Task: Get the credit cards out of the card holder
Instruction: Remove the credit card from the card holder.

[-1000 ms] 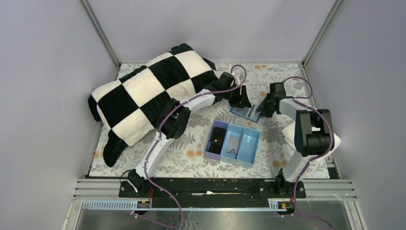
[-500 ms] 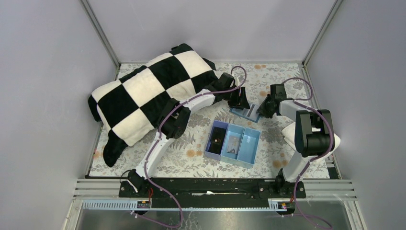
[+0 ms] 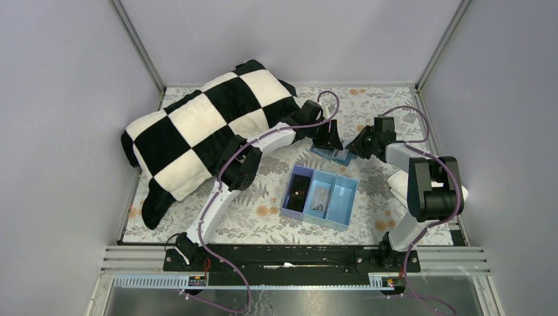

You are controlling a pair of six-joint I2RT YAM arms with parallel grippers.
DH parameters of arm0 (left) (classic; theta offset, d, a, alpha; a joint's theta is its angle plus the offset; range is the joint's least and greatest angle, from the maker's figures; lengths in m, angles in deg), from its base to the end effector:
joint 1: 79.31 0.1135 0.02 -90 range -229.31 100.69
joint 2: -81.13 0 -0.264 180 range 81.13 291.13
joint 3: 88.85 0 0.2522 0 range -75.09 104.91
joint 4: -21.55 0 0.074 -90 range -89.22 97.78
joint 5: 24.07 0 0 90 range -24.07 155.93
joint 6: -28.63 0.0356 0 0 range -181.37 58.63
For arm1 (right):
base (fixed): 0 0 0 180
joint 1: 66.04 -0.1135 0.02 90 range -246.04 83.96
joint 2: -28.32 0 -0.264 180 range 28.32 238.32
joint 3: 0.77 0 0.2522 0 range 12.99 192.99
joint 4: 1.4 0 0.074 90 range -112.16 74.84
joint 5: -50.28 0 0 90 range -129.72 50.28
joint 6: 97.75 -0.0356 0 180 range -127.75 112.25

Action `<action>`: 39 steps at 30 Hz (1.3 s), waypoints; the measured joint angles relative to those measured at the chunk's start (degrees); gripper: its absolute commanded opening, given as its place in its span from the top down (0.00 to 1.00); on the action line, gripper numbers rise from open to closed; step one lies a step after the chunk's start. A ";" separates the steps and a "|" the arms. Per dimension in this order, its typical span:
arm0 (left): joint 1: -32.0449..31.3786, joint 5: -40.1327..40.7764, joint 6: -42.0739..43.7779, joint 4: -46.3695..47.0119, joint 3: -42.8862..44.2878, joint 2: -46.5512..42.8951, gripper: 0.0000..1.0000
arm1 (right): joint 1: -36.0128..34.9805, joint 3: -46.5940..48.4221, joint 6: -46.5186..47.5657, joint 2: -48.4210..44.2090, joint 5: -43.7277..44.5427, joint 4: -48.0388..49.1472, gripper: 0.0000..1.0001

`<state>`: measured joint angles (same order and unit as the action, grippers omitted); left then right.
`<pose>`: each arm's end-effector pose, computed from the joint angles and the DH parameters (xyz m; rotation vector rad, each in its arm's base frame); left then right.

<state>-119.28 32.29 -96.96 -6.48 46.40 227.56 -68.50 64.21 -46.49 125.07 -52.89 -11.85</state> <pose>0.4224 -0.3798 0.1451 0.4476 2.4493 -1.3057 0.3452 0.0230 0.1699 0.6213 2.2846 0.6240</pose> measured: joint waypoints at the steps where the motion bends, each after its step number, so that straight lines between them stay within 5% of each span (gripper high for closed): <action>1: 0.04 0.00 0.04 -0.04 -0.02 0.00 0.47 | 0.00 0.00 -0.15 0.00 -0.48 0.55 0.70; 22: 10.19 -5.14 -5.44 6.97 -10.56 -7.52 0.45 | 0.00 0.09 -1.68 0.39 -7.06 5.64 0.71; 39: 9.42 -5.46 -2.45 3.61 -11.41 -7.50 0.45 | 0.00 2.56 -1.62 4.68 -4.15 -1.38 0.61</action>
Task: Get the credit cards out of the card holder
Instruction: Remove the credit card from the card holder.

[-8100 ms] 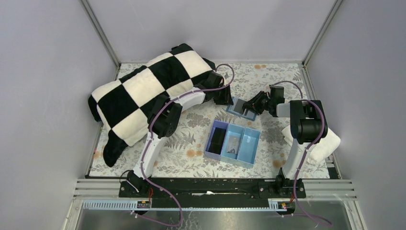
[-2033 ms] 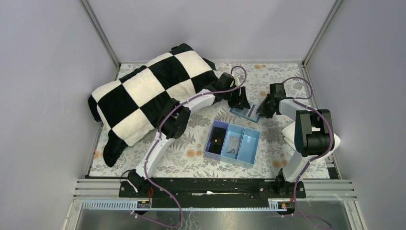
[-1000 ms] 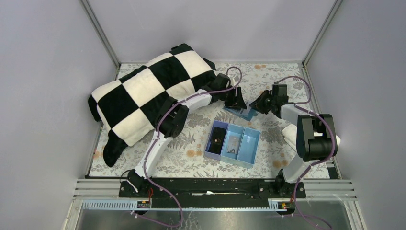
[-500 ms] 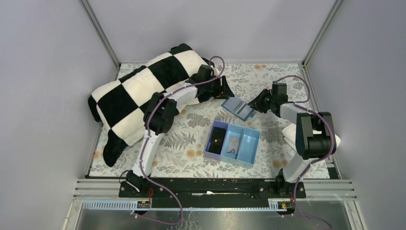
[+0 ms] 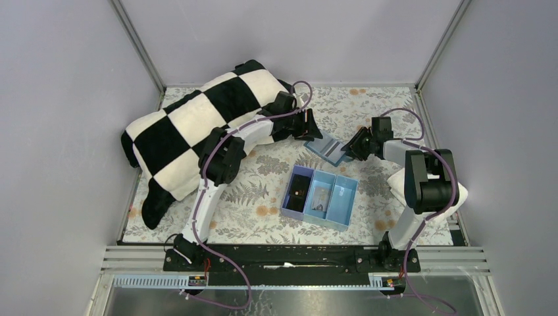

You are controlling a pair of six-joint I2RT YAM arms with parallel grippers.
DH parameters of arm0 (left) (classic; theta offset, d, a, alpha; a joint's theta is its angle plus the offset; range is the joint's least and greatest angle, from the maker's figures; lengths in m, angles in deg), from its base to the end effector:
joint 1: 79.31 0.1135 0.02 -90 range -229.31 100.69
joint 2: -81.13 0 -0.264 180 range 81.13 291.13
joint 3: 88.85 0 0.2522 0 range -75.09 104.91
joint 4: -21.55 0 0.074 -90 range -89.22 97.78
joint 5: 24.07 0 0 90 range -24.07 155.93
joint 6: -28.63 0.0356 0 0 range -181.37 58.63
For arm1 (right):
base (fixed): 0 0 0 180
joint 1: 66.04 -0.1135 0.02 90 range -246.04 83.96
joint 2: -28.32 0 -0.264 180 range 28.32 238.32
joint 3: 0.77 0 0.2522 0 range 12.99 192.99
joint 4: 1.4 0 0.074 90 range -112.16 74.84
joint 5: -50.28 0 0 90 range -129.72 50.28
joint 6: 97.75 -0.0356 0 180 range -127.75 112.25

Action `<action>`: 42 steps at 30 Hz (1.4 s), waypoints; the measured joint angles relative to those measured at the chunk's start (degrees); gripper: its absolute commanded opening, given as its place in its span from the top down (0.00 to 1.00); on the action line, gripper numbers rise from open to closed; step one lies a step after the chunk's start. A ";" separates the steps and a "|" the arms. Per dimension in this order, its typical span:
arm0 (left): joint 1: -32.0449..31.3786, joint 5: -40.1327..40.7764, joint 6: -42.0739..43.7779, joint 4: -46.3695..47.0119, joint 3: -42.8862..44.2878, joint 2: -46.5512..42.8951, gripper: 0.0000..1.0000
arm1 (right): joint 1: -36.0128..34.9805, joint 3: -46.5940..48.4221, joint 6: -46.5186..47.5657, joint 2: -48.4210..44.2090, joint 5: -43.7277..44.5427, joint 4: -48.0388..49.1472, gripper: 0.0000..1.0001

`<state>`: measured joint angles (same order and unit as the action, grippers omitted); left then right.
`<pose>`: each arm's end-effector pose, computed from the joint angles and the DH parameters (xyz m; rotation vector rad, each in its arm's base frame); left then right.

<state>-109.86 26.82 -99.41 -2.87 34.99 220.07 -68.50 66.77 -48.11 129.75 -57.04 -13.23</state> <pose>0.4544 -0.2943 0.1565 0.2477 2.4548 -1.3604 0.3563 0.0259 0.1543 0.6482 2.3526 0.7071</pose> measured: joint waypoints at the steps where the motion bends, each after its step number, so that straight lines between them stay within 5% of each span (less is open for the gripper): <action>1: -0.09 0.00 0.17 -0.24 0.00 0.04 0.45 | 0.00 0.00 0.00 0.02 0.09 0.04 0.62; 42: -1.51 -1.22 2.01 -1.77 0.35 1.86 0.45 | 0.00 1.36 -2.08 1.57 -4.92 6.51 0.71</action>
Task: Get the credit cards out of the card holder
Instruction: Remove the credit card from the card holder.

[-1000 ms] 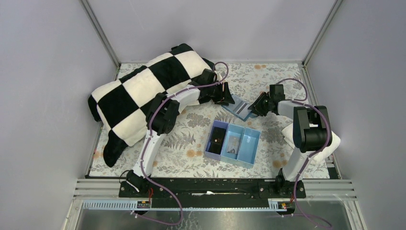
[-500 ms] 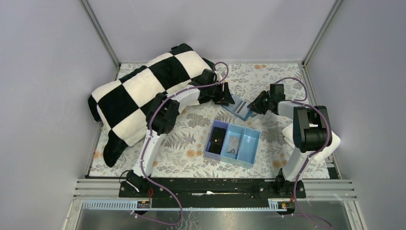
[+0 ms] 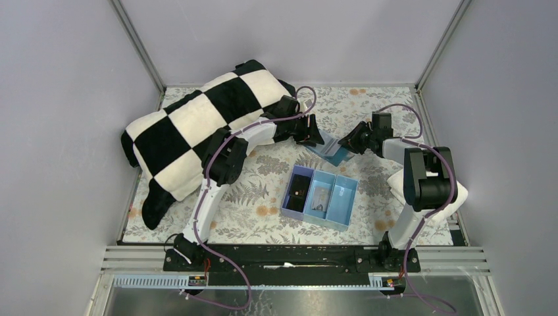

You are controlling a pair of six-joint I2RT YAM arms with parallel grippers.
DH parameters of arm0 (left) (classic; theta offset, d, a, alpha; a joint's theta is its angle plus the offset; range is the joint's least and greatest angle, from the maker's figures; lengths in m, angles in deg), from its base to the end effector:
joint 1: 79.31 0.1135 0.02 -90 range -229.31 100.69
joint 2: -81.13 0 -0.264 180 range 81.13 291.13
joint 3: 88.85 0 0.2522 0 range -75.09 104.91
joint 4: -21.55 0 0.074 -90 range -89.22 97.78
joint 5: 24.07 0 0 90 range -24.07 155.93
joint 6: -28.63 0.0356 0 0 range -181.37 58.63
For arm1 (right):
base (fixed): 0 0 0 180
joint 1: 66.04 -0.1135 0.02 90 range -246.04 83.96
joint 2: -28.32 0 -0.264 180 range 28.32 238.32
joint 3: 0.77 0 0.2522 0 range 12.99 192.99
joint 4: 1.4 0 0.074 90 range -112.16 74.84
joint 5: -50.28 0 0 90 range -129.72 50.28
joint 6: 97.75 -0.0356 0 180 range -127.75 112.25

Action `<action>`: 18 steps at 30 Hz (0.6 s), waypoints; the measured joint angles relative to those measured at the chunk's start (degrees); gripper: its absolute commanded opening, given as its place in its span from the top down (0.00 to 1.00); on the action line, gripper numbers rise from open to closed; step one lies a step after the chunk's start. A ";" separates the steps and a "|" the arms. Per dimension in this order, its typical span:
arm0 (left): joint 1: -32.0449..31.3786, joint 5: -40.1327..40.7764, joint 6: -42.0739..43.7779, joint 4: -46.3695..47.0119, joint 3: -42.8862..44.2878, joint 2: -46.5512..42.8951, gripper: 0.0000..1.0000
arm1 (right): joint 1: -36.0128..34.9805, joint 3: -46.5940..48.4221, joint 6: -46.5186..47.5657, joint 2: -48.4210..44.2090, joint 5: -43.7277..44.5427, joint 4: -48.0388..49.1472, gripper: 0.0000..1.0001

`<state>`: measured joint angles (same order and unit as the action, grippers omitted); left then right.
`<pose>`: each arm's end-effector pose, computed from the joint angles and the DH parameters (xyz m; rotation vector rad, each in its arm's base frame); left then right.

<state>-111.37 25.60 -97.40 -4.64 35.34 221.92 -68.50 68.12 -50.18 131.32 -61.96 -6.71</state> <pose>0.4458 -0.3064 0.1396 0.3134 2.5050 -1.3683 0.3699 0.0294 0.1614 0.5932 2.2645 0.8439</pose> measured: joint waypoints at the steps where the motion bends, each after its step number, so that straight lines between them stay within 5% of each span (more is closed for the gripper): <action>1: -0.02 0.00 0.00 0.00 0.02 0.00 0.45 | 0.00 0.00 -0.09 0.02 -0.11 0.09 0.71; 9: -0.11 -0.04 0.00 0.00 0.11 0.07 0.45 | -0.85 0.48 -0.52 0.02 -1.51 0.55 0.71; 18: -0.09 -0.13 0.07 0.00 0.11 0.07 0.45 | -3.19 3.93 -0.98 0.57 -1.51 1.33 0.58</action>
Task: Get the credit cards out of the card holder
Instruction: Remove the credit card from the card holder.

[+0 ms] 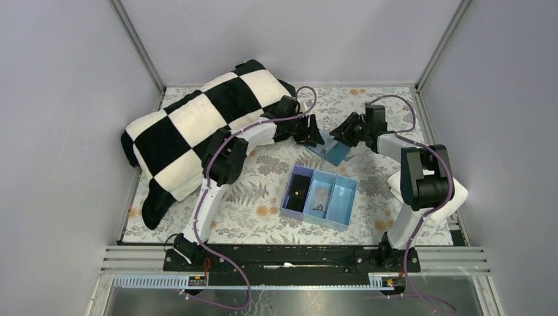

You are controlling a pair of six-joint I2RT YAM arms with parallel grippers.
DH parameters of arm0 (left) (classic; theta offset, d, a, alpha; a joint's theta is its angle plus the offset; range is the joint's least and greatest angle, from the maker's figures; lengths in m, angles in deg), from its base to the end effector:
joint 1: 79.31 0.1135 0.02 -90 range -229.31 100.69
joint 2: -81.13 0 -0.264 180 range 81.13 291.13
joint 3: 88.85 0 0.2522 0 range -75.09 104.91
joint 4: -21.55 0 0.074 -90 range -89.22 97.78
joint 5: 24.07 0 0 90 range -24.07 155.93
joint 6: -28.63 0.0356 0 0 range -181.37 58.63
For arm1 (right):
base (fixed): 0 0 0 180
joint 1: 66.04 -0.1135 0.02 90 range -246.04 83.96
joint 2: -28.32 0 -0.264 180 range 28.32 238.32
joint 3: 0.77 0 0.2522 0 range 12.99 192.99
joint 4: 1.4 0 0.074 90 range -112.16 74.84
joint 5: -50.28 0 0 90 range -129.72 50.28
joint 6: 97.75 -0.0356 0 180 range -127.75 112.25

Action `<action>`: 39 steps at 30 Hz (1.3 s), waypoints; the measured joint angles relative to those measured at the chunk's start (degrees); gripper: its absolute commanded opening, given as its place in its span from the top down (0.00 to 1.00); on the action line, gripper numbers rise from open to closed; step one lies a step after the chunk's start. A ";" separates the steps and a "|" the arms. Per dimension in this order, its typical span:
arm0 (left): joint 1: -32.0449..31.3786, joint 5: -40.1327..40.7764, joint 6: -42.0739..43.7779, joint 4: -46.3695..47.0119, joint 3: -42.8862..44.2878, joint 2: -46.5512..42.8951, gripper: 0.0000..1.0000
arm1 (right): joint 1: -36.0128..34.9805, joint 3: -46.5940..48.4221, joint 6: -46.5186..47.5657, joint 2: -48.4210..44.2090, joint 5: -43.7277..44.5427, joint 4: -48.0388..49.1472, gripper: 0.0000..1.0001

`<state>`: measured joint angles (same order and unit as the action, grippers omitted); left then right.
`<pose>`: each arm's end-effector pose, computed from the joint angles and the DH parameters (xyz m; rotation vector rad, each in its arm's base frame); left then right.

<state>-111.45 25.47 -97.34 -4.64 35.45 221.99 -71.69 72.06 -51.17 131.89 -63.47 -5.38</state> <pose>0.4456 -0.3072 0.1396 0.3182 2.5040 -1.3712 0.3830 0.0523 0.1805 0.4959 2.2183 0.9235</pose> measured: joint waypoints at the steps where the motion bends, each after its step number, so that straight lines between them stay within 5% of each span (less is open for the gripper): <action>1: 0.02 -0.04 0.02 0.00 0.00 0.00 0.45 | -0.13 0.31 0.02 0.17 0.00 0.02 0.58; 11: 1.09 -0.94 0.20 -0.46 0.00 0.00 0.45 | -0.35 2.19 -0.02 3.50 0.02 -0.04 0.56; 19: 1.57 -1.20 0.20 -0.79 -0.09 -0.55 0.37 | -1.16 5.14 -0.39 5.60 0.00 -0.02 0.45; 39: 2.32 6.88 3.17 -3.04 -2.97 -5.03 0.37 | -2.23 4.31 -0.26 7.04 0.57 -0.13 0.46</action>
<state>-109.14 32.35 -94.17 -7.68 32.48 216.96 -73.92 76.36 -51.43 138.93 -62.90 -5.51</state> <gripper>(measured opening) 0.632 0.547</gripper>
